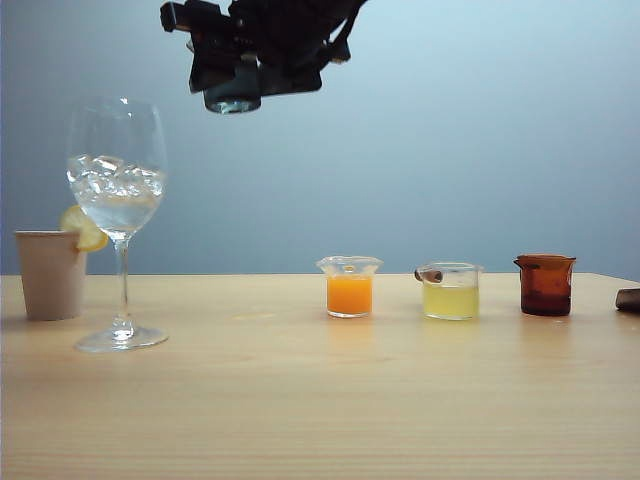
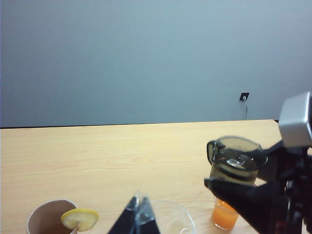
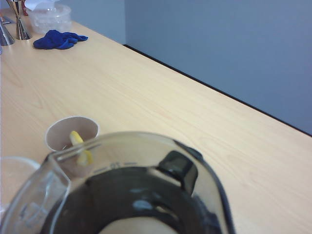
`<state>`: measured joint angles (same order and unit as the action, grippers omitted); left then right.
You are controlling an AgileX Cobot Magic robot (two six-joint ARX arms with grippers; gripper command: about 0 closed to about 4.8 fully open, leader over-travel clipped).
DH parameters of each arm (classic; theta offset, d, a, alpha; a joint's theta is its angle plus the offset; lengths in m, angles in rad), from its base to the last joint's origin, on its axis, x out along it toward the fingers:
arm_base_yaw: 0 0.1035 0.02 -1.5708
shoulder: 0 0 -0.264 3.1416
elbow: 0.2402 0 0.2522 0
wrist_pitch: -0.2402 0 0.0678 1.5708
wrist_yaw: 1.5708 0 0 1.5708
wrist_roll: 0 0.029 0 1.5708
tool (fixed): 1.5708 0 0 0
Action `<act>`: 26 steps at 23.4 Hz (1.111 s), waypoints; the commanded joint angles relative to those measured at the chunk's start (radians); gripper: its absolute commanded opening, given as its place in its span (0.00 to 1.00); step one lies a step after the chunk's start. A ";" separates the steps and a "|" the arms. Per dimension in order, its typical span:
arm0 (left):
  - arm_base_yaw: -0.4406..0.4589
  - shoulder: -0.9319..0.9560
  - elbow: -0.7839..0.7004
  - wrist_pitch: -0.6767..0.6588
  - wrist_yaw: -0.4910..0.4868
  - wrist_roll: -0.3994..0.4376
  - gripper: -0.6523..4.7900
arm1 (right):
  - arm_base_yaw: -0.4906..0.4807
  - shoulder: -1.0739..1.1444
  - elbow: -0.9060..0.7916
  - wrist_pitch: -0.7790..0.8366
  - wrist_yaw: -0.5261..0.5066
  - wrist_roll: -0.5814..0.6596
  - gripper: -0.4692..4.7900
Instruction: Pick up the first measuring cup from the left, pour the coconut rum inside into the goblet, and finally put the measuring cup back in its original place.
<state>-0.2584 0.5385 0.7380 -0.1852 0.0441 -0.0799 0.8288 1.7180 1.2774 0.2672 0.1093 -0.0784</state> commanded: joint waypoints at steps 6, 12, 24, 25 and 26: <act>0.001 -0.002 0.004 0.006 0.001 0.001 0.11 | -0.001 -0.003 0.093 -0.042 -0.037 -0.065 0.30; 0.001 -0.002 0.004 0.006 0.001 0.001 0.11 | -0.001 0.012 0.149 -0.094 -0.042 -0.110 0.30; 0.000 0.019 0.003 -0.125 0.008 0.001 0.11 | -0.001 0.027 0.171 -0.123 -0.041 -0.155 0.30; 0.000 0.019 0.004 -0.162 0.010 0.001 0.11 | -0.001 0.027 0.171 -0.126 -0.041 -0.179 0.30; 0.000 0.019 0.005 -0.175 0.016 0.001 0.11 | -0.001 0.027 0.171 -0.129 -0.041 -0.190 0.30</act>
<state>-0.2588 0.5613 0.7368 -0.3492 0.0490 -0.0799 0.8265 1.7512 1.4399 0.1139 0.0704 -0.2417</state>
